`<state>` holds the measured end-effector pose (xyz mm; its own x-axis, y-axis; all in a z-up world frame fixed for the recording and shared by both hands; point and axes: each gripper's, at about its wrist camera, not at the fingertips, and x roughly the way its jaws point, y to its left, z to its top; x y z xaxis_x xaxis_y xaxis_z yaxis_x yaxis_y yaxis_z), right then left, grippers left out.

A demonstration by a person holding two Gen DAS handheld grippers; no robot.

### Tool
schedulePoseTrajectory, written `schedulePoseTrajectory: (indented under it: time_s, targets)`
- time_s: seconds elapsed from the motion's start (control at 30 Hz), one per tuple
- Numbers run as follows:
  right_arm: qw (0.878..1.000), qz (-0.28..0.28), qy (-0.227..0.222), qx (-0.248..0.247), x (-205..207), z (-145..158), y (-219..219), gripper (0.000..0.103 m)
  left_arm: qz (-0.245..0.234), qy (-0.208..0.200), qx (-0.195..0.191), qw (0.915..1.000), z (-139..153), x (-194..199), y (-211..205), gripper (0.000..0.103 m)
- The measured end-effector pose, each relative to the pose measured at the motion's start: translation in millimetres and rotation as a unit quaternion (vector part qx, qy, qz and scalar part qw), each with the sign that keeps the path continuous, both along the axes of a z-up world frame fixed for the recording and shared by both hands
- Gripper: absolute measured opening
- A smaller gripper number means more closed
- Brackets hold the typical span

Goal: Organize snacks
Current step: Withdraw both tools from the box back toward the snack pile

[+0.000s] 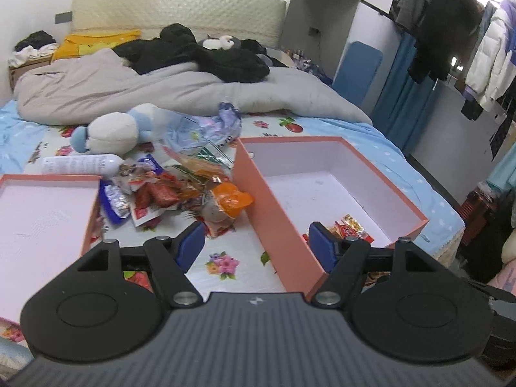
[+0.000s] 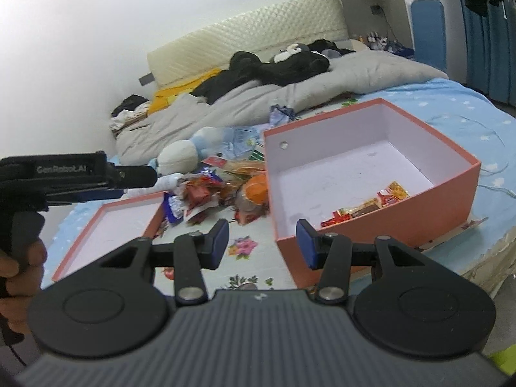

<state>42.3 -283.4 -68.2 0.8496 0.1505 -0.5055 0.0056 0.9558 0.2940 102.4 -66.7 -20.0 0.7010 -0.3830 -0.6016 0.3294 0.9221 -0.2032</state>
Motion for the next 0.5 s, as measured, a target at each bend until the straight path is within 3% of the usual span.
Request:
schedulePoseTrajectory:
  time_s: [0.1,0.2,0.27,0.4,0.5]
  targets:
    - [1.000,0.003,-0.005,0.001,-3,1,5,0.049,0.007,-0.006,0.003,1.0000,3,-12,10,0.076]
    - [1.000,0.012,-0.008,-0.009,-5,2,11,0.050,0.017,-0.012,0.005,0.9998,3,-24,18,0.092]
    - [1.000,0.018,-0.009,-0.012,-5,2,14,0.057,0.026,-0.016,0.009,0.9995,1,-30,25,0.094]
    - [0.999,0.026,-0.013,-0.018,-3,1,20,0.090,0.043,-0.014,0.010,0.9989,-6,-35,36,0.102]
    - [0.999,0.026,-0.011,-0.026,0,-2,22,0.091,0.065,-0.008,0.012,0.9978,-14,-35,46,0.102]
